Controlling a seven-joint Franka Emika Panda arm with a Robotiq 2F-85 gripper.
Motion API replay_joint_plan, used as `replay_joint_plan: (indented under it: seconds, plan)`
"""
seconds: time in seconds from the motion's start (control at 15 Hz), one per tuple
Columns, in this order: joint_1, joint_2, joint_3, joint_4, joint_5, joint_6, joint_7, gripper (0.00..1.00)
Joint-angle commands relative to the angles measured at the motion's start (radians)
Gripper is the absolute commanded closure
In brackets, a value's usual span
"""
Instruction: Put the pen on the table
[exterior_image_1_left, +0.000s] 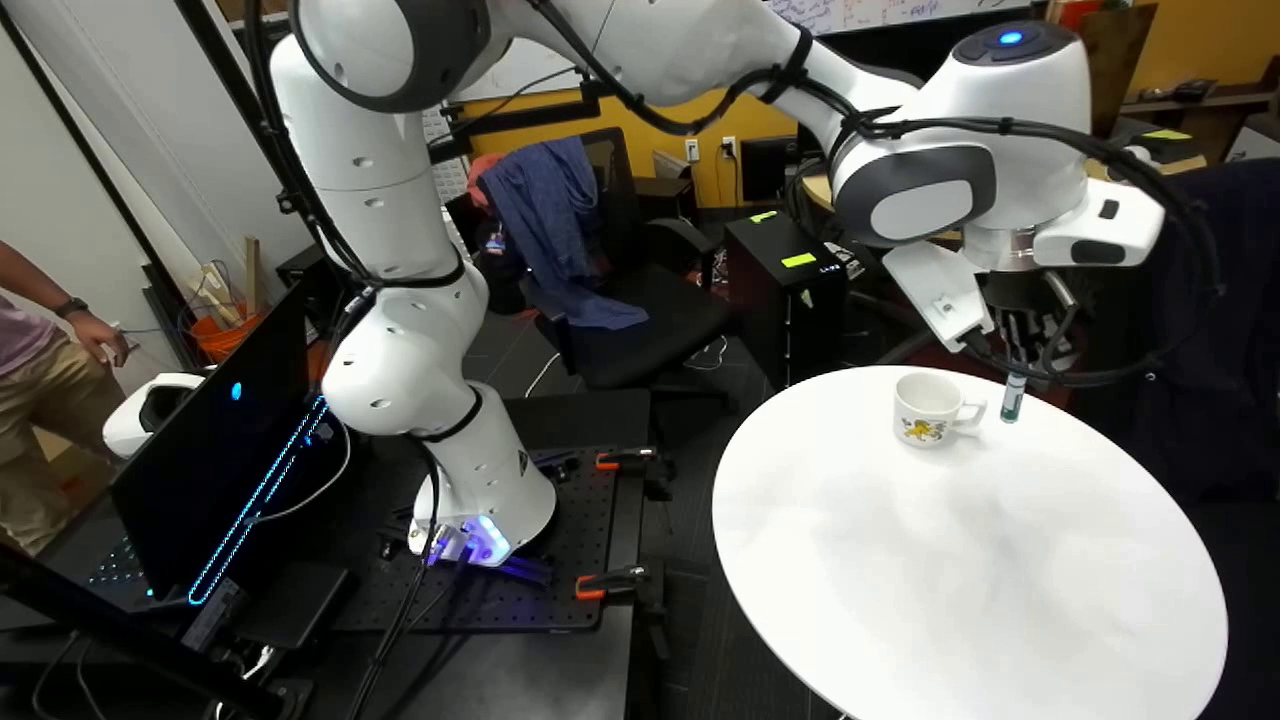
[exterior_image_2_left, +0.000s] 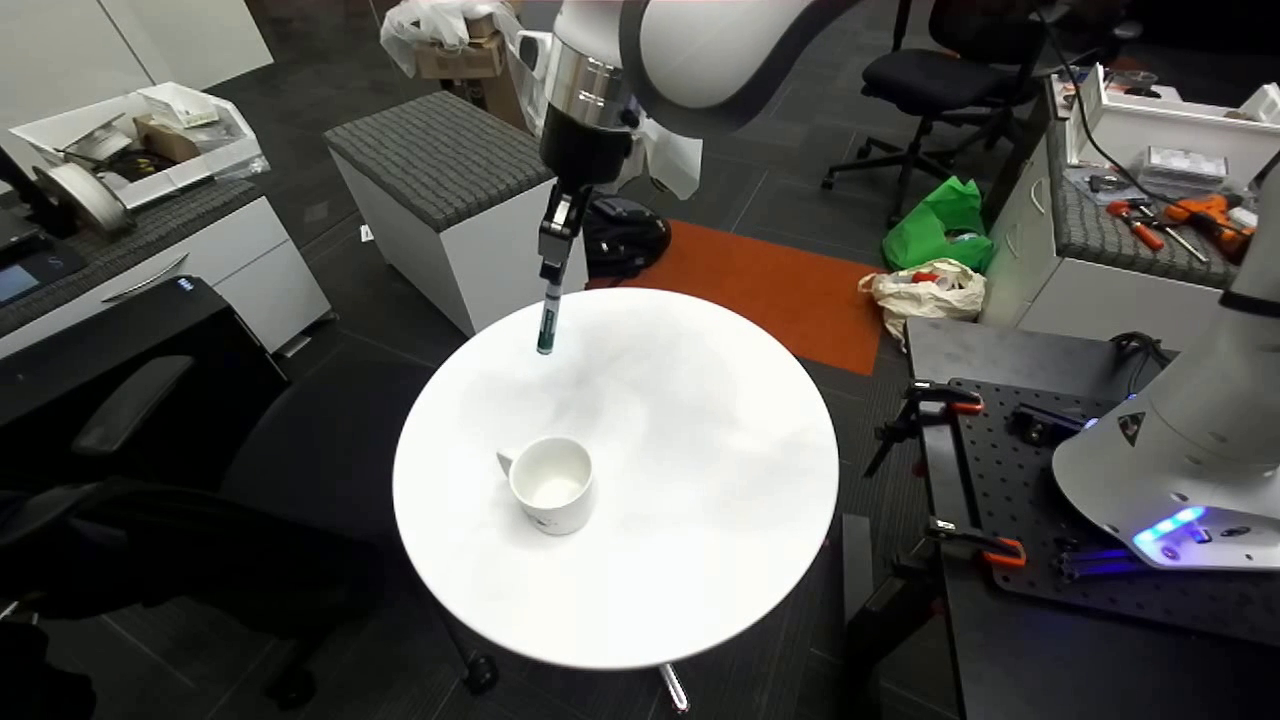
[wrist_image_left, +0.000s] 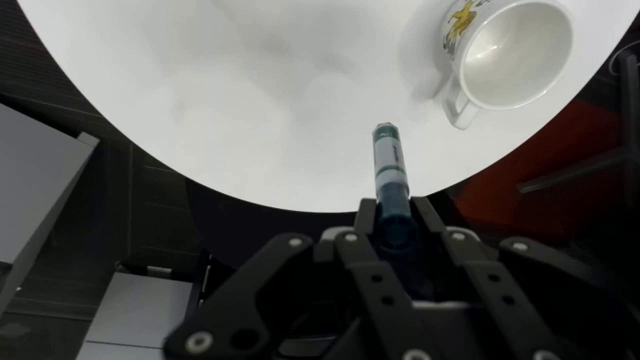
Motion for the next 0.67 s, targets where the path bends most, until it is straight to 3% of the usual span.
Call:
replay_joint_plan:
  seconds: [0.0, 0.2, 0.6]
  plan:
    - [-0.011, 0.018, -0.039, 0.006, -0.024, 0.029, 0.091, 0.94]
    - [-0.010, 0.077, -0.073, 0.025, -0.064, 0.070, 0.150, 0.94]
    - [0.070, 0.245, -0.181, 0.063, -0.303, 0.204, 0.393, 0.94]
